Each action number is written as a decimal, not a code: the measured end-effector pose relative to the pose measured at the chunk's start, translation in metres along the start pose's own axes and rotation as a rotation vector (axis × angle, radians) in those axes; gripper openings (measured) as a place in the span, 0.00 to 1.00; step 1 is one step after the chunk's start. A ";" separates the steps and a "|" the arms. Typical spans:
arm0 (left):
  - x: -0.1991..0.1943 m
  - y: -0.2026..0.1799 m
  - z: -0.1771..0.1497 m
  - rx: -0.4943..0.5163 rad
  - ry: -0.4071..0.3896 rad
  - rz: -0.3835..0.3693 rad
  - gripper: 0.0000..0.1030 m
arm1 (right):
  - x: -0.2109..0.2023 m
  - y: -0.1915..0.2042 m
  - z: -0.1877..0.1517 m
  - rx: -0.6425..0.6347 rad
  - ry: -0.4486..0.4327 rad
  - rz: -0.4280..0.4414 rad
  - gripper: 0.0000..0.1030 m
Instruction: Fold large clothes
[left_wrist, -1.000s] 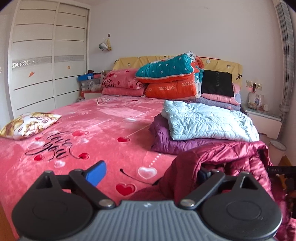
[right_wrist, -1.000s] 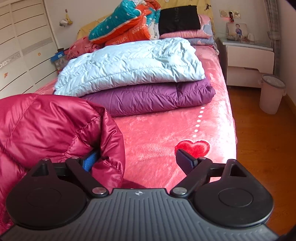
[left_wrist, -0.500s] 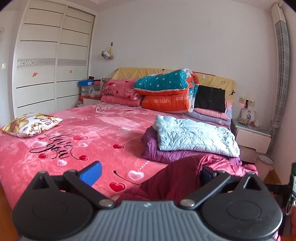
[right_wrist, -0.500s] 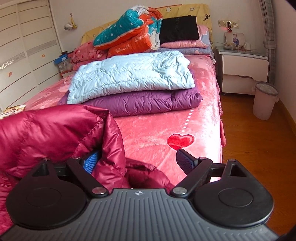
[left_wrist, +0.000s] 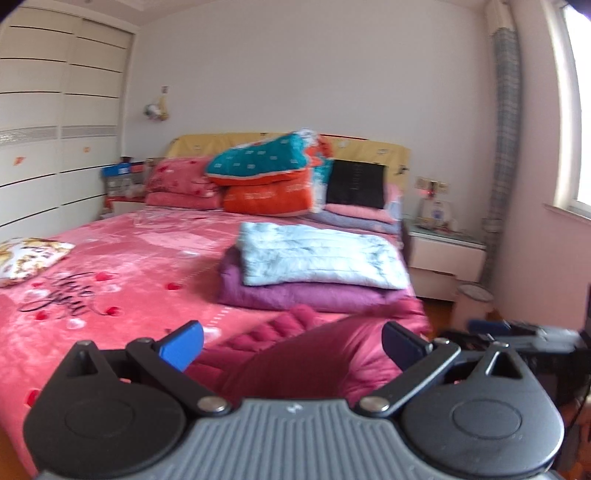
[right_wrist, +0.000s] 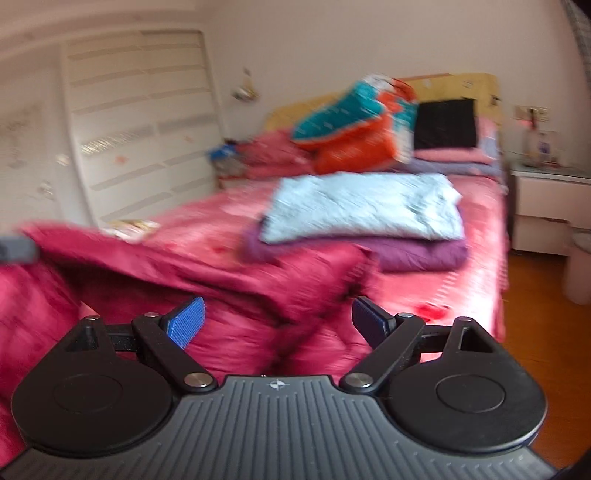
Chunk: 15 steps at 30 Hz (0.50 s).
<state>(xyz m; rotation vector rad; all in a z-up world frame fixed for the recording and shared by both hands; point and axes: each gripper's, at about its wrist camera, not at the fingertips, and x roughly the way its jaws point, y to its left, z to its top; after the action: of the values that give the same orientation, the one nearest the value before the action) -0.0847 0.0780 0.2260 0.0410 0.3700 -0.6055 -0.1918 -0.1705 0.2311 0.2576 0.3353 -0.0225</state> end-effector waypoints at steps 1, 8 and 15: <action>-0.001 -0.007 -0.002 0.007 0.004 -0.022 0.99 | -0.006 0.004 0.003 -0.002 -0.019 0.022 1.00; -0.009 -0.035 -0.018 0.041 0.036 -0.106 0.99 | -0.014 0.017 -0.006 -0.123 0.016 0.067 1.00; -0.020 -0.045 -0.014 0.017 0.013 -0.138 0.99 | -0.012 -0.016 -0.029 -0.048 0.107 -0.057 1.00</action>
<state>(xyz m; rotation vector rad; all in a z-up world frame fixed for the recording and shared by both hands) -0.1295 0.0541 0.2228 0.0362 0.3825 -0.7451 -0.2137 -0.1787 0.2047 0.2026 0.4490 -0.0567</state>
